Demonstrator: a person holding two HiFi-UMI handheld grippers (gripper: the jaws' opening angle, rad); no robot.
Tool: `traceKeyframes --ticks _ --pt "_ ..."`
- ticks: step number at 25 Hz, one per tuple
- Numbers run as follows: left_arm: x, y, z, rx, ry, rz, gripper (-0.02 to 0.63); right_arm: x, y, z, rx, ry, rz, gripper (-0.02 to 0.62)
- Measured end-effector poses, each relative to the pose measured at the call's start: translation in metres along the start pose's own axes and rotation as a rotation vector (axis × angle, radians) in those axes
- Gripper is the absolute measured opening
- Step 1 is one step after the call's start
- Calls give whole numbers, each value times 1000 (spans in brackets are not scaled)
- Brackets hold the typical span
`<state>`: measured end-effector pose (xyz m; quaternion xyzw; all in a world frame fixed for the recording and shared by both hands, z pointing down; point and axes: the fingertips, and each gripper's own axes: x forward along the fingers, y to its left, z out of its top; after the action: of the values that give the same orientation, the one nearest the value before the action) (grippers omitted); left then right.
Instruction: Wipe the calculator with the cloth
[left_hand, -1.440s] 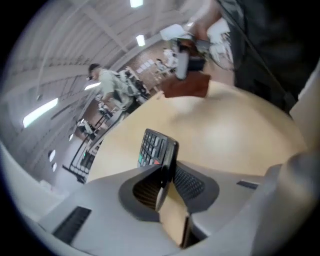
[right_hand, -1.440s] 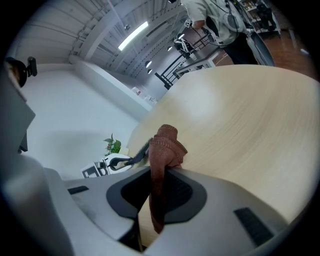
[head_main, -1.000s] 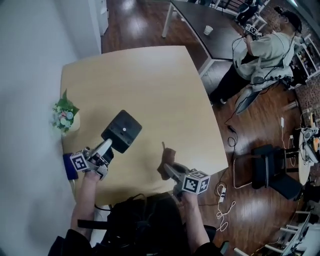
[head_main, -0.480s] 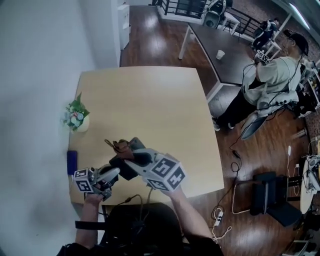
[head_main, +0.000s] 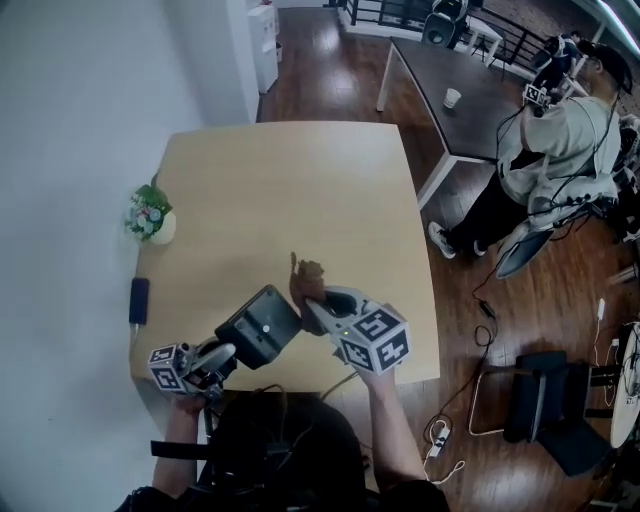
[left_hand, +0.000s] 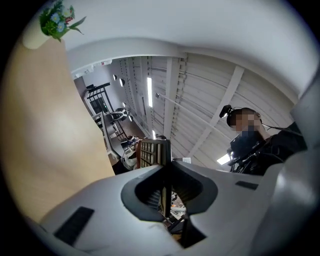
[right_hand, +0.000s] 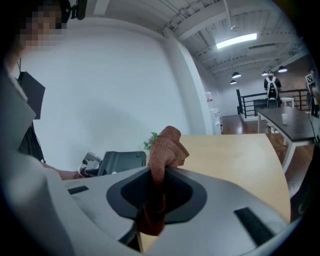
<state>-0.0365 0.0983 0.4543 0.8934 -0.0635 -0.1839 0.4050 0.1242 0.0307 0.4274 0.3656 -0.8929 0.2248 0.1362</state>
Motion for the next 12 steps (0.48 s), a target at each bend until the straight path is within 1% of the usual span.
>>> traceKeyframes --ticks 1,3,5,6,7,8,10,12 --pt "3 -1 -3 2 -5 12 54 -8 7 5 10 -27 37 64" --pt "9 -3 -11 15 -1 35 54 -15 40 16 -4 -66 160 64" --pt "15 -5 -19 42 32 50 54 -11 83 22 -54 -71 296 66" --pt "19 -8 -24 63 58 54 54 -7 100 21 -87 -61 342 66" --pt "24 -11 -28 85 84 54 54 -4 109 17 -118 -45 364 66" --pt "29 -14 -31 103 103 51 54 0 111 13 -141 -31 365 66" --pt "32 -20 -32 121 111 36 57 1 98 10 -143 -22 331 67" --pt "29 -26 -27 126 93 11 57 1 76 9 -116 -24 281 67"
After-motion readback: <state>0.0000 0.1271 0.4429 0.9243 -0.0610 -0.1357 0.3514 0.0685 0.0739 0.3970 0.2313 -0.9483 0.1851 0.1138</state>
